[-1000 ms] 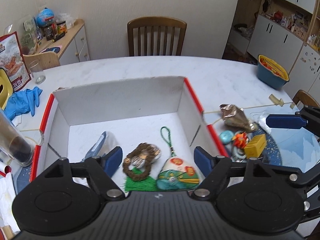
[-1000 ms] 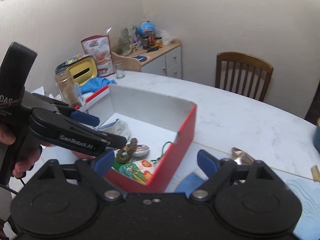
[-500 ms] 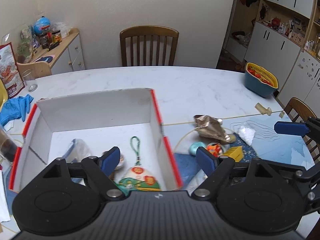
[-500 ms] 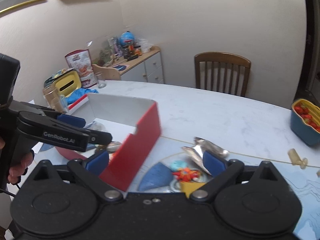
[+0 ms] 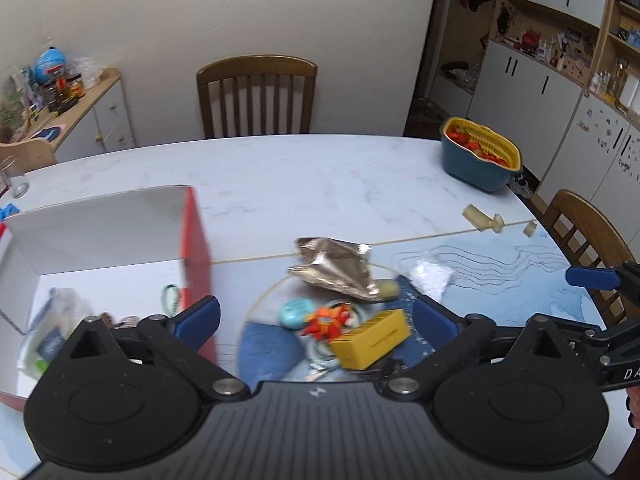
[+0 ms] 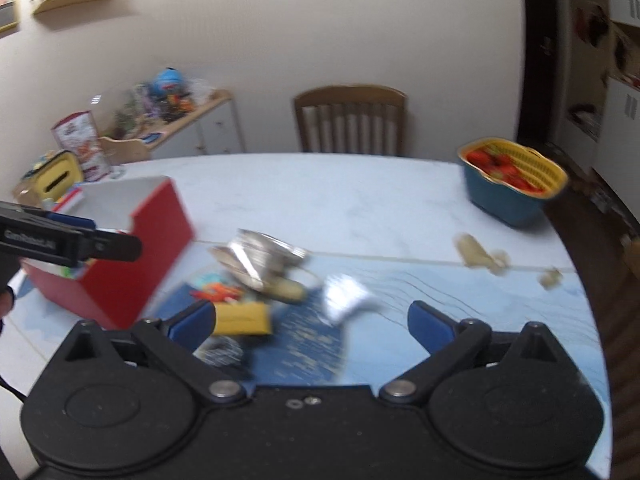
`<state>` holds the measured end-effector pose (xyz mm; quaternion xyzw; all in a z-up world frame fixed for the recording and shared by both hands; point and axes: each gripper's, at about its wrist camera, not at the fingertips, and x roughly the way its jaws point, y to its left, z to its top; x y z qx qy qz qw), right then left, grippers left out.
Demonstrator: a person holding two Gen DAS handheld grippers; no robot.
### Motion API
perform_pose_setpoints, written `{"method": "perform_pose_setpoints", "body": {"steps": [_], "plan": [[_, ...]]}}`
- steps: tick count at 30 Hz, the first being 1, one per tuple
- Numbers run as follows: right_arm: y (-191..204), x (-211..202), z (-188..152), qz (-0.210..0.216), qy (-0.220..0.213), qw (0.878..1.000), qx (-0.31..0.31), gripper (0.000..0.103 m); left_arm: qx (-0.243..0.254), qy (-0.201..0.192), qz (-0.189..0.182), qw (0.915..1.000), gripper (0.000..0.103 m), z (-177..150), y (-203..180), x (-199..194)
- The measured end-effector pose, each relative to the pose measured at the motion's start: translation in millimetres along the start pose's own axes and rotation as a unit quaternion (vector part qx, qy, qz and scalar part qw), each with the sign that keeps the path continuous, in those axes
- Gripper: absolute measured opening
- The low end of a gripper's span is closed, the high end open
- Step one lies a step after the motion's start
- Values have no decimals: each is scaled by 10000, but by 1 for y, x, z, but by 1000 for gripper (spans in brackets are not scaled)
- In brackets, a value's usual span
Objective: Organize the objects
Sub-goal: 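Move both tools back over the remaining items on the mat, then grasp yellow box with left tool while right tool grasps clear bag of white beads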
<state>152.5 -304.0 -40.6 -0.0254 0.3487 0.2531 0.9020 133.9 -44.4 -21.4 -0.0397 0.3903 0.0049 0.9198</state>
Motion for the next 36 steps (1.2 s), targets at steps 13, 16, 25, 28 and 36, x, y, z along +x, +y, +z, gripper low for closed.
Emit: {"method": "perform_pose_setpoints", "body": {"steps": [13, 16, 25, 28, 36], "plan": [[-68, 11, -26, -230, 275, 9990, 274, 102, 554, 170, -57, 9983, 103, -24, -75, 46], [-71, 26, -20, -132, 334, 9991, 237, 102, 474, 247, -37, 9986, 103, -30, -74, 57], [-59, 86, -2, 173, 554, 9983, -44, 101, 241, 419, 134, 9987, 103, -41, -57, 89], [-55, 102, 3, 283, 620, 9976, -84, 99, 133, 452, 135, 9988, 103, -40, -55, 95], [-44, 136, 13, 443, 755, 9960, -187, 95, -189, 562, 175, 9981, 103, -39, -54, 112]]}}
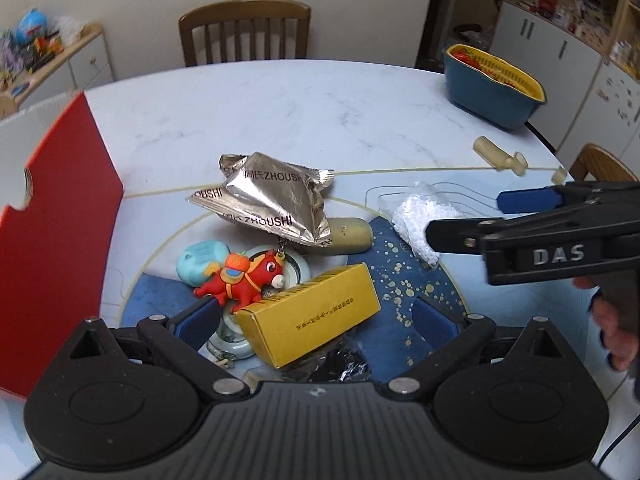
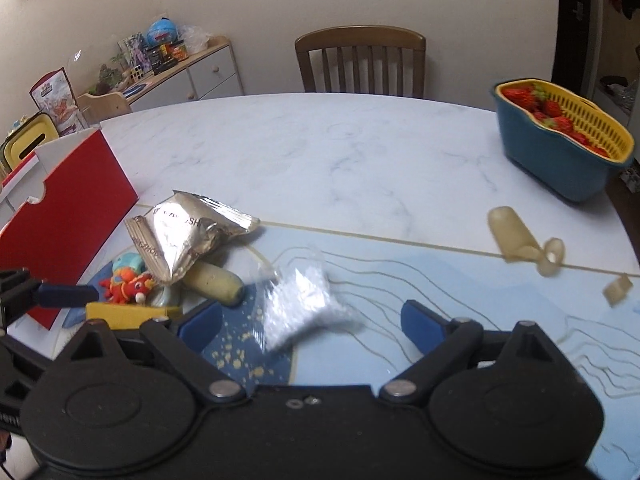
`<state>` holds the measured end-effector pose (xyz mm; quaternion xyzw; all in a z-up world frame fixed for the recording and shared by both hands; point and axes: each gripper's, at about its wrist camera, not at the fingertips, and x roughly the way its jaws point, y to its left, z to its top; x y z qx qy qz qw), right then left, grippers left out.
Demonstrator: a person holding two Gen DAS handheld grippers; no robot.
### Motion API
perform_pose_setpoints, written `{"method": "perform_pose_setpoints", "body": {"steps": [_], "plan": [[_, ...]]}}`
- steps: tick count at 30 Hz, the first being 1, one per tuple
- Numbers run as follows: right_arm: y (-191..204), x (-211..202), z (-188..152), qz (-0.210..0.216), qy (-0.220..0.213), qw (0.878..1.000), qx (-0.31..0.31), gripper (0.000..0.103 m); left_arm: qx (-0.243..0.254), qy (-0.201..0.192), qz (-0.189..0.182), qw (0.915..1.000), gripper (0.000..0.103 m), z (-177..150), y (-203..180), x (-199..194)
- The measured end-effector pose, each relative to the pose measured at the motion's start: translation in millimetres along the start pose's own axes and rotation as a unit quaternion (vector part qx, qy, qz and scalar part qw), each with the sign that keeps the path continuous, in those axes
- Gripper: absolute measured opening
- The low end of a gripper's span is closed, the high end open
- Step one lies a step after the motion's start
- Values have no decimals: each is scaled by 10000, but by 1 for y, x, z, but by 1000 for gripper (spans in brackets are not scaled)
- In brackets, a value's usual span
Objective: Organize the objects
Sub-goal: 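Grasp yellow box with left tool while right tool grasps clear bag of white beads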
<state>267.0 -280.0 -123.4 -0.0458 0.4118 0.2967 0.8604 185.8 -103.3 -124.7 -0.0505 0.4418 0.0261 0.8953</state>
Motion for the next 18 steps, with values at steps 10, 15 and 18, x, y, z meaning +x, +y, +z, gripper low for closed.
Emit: {"method": "perform_pose_setpoints", "body": {"steps": [10, 15, 18], "plan": [[4, 24, 7, 125, 172, 9998, -50, 78, -384, -22, 120, 9992, 94, 6, 3, 5], [8, 27, 6, 72, 212, 9997, -132, 66, -559, 15, 133, 9983, 77, 8, 9, 3], [8, 26, 5, 63, 229, 9996, -135, 58, -619, 3, 18, 9981, 61, 7, 10, 0]]}}
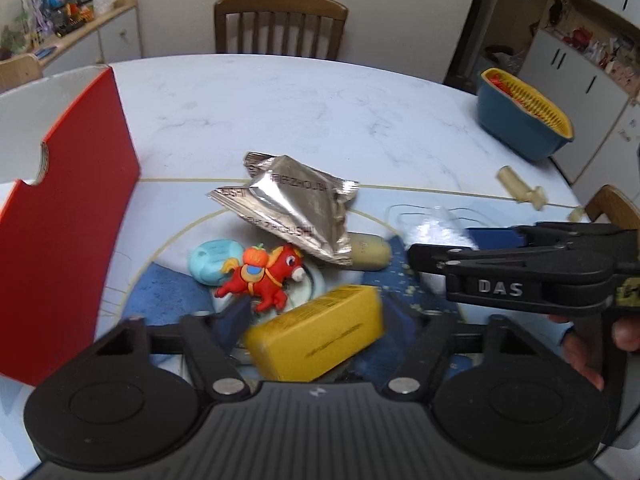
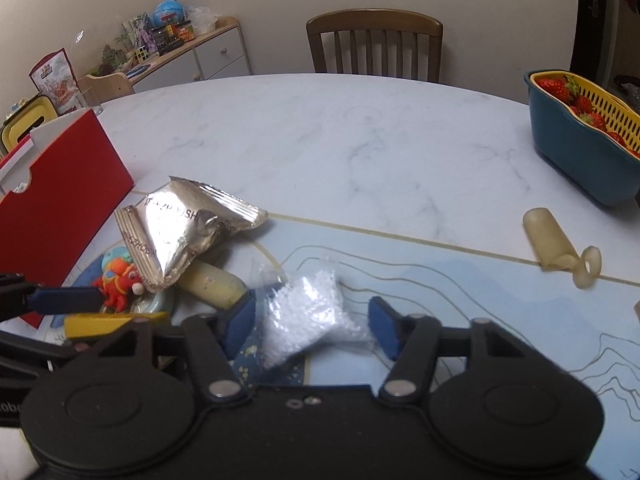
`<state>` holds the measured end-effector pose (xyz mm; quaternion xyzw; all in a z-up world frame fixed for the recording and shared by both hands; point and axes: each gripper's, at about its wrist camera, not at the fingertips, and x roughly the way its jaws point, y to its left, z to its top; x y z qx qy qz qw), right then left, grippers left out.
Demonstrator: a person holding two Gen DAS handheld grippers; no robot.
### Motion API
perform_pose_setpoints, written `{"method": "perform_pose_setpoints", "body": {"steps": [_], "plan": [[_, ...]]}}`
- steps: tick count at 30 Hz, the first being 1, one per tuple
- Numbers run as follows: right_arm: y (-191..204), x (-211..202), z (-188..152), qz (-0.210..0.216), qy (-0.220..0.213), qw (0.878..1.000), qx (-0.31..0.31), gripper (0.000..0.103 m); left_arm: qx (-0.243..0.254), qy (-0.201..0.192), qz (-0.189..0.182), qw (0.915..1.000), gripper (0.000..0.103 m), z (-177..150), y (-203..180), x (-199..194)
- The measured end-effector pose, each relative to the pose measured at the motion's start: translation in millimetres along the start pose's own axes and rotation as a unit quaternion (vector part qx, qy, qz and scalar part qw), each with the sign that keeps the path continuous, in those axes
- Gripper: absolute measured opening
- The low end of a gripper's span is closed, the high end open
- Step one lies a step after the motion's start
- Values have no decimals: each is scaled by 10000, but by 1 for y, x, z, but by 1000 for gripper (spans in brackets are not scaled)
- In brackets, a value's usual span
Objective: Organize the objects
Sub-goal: 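Grasp yellow box with left tool while right tool grasps clear bag of white beads, then carry yellow box and bead bag with both tools into the cardboard box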
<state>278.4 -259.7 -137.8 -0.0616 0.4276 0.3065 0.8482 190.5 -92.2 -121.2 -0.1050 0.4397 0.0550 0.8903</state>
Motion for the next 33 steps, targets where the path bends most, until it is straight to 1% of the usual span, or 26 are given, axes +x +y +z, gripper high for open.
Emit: {"method": "perform_pose_setpoints", "body": {"steps": [1, 3, 4, 5, 6, 9, 13, 17, 21, 22, 24, 26, 33], "plan": [[1, -1, 0, -10, -4, 10000, -9, 56, 0, 5, -22, 10000, 58, 0, 0, -1], [2, -3, -1, -32, -3, 10000, -31, 49, 4, 6, -71, 10000, 48, -1, 0, -2], [3, -4, -2, -38, -14, 10000, -42, 46, -1, 13, -86, 10000, 48, -1, 0, -3], [3, -5, -3, -25, -8, 10000, -49, 41, -1, 22, -114, 9999, 45, -1, 1, -3], [3, -7, -4, -8, -4, 10000, -50, 33, 0, 32, -150, 9999, 43, -2, 2, -4], [4, -12, -7, 28, 40, 10000, -33, 33, 103, 57, -249, 9996, 43, -4, 2, -8], [7, -17, -15, 18, 52, 9999, -103, 33, 322, 188, -374, 9986, 44, -13, 3, -12], [10, -24, -21, 18, 37, 9999, -99, 31, 483, 286, -300, 9980, 44, -21, 2, -9], [11, -31, -29, 3, 52, 10000, -62, 31, 538, 399, -296, 9973, 43, -23, 3, -5], [11, -33, -31, -9, 56, 10000, -32, 30, 534, 383, -306, 9974, 41, -23, 3, -5], [10, -38, -34, -32, 75, 10000, 41, 30, 566, 378, -329, 9971, 32, -23, 3, -8], [11, -44, -38, -26, 95, 9999, 124, 29, 589, 367, -353, 9970, 30, -22, 3, -11], [23, -79, -43, -44, -28, 9997, 220, 28, 619, 297, -560, 9961, 29, -15, 13, -38]]}}
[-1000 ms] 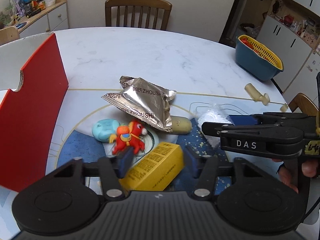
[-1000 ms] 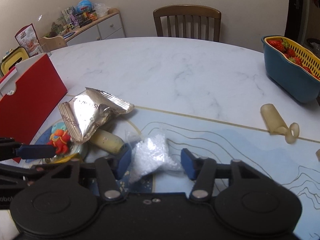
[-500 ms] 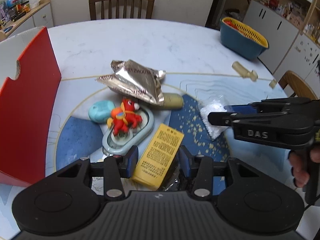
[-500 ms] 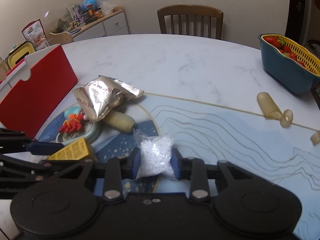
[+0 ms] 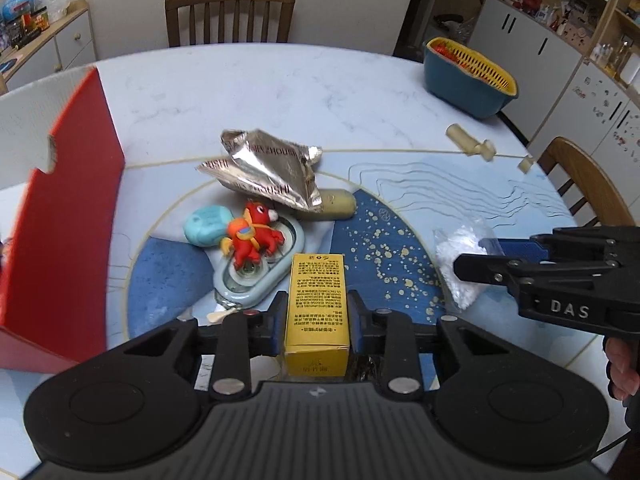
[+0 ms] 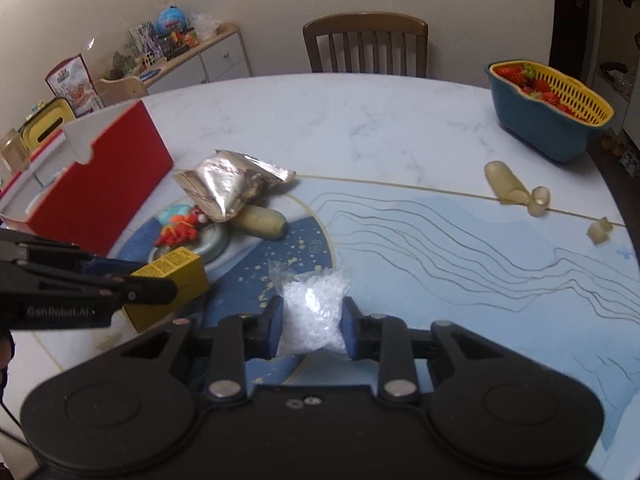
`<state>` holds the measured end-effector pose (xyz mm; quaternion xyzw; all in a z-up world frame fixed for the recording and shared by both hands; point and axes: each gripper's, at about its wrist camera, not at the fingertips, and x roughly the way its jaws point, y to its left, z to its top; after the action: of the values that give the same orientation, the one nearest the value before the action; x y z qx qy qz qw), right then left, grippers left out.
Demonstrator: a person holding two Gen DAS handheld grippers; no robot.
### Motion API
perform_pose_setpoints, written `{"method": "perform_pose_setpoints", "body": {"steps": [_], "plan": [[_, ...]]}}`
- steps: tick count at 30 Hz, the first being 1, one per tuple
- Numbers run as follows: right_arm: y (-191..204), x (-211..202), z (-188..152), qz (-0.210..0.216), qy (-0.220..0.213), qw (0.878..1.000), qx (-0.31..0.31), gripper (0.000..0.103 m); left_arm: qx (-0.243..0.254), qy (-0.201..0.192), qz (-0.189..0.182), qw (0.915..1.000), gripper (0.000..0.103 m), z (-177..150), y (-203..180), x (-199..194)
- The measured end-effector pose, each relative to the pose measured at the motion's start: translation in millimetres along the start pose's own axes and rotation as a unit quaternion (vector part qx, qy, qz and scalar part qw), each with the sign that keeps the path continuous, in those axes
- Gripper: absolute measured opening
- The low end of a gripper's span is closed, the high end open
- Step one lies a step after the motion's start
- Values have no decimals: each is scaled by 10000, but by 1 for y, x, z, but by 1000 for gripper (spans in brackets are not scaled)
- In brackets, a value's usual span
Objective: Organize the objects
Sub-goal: 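Carry yellow box and bead bag with both tools into the cardboard box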
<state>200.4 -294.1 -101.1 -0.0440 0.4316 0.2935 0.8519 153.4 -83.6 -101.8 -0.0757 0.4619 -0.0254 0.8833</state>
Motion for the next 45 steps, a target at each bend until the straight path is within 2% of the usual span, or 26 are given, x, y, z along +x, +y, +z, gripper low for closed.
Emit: {"method": "perform_pose_setpoints", "body": {"steps": [7, 16, 26, 30, 35, 40, 45], "plan": [[27, -32, 10, 88, -198, 9997, 149, 28, -73, -282, -212, 9994, 29, 9, 23, -47], [106, -49, 48, 317, -537, 9976, -312, 28, -366, -748, -277, 9961, 29, 27, 82, -114], [205, -33, 89, 581, -807, 9914, -846, 28, -621, -1141, 348, 9909, 29, 33, 179, -160], [243, -14, 102, 656, -765, 9897, -1021, 28, -714, -1178, 663, 9882, 29, 34, 220, -166], [285, 21, 110, 601, -585, 9873, -1349, 28, -865, -994, 914, 9871, 29, 32, 262, -157], [306, 59, 109, 434, -225, 9881, -1459, 28, -823, -772, 969, 9889, 29, 29, 281, -138], [315, 86, 104, 314, 105, 9879, -1518, 28, -603, -668, 895, 9919, 29, 36, 280, -121]]}}
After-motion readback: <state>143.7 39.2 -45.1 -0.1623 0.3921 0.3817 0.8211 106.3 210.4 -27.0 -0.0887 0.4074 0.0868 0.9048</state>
